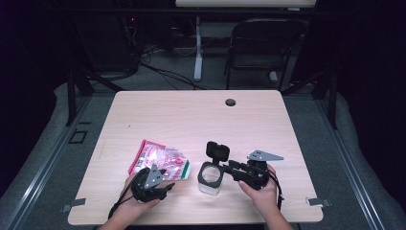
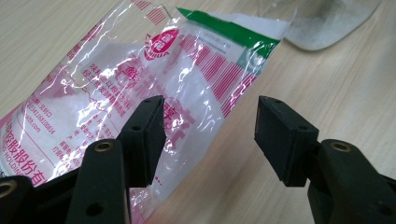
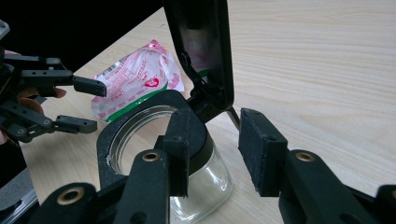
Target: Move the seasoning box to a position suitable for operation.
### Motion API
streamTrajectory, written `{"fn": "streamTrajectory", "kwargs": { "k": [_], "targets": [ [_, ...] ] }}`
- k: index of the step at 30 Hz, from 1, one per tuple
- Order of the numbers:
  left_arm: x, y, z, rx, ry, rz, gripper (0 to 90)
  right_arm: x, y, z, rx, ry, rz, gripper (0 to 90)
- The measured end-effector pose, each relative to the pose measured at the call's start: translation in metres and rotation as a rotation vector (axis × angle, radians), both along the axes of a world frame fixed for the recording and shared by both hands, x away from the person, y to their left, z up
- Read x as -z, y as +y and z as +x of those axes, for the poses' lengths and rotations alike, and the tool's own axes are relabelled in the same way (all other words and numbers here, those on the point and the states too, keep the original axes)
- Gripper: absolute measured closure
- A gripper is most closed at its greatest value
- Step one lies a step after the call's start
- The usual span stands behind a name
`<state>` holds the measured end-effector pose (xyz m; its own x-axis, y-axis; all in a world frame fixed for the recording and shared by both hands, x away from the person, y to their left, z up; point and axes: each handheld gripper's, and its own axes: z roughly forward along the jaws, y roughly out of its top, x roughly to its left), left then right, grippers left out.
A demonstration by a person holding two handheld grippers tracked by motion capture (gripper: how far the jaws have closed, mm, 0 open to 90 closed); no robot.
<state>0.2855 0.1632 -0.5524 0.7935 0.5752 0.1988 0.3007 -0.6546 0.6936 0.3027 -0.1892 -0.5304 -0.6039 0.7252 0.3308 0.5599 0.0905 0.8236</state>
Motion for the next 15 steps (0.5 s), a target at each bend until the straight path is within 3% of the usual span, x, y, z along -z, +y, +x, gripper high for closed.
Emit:
{"fn": "streamTrajectory", "kwargs": {
  "k": [15],
  "targets": [
    [0.0045, 0.0006, 0.0093, -0.026, 0.006, 0.009, 43.6, -0.0004, 0.0008, -0.0024, -0.002, -0.005, 0.004, 63.5]
  ]
}}
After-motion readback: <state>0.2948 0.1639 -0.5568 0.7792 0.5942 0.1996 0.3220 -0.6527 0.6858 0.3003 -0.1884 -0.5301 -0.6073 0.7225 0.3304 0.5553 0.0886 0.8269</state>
